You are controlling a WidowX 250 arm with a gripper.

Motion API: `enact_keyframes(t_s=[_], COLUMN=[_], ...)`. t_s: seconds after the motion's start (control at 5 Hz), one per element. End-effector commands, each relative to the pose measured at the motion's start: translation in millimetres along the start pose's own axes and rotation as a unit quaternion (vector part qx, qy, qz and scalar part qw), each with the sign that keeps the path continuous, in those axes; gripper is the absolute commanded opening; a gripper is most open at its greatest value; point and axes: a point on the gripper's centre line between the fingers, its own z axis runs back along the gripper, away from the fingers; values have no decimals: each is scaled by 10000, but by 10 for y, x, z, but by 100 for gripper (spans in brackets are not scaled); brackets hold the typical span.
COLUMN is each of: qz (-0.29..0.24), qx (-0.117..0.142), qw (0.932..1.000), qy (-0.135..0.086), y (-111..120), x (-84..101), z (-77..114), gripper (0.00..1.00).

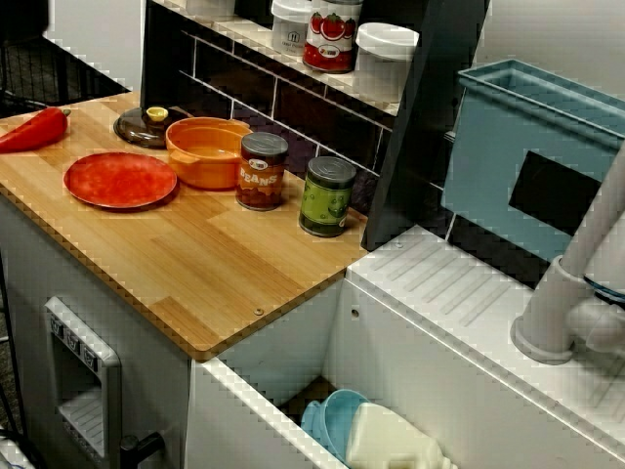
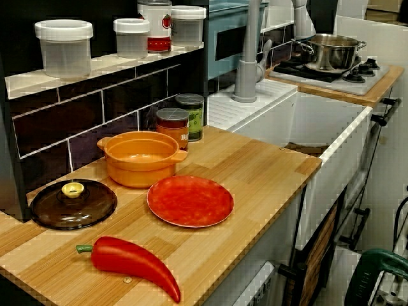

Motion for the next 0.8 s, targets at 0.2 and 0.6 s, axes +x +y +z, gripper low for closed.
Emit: enact_keyframes(t_s=[0.2,0.6], qz=[828,306], qx=[938,1152], qw=[9905,9919], qy=[-577,-434], y=[611,1019], x=[874,1327], z=[-480,-590], gripper=[100,100])
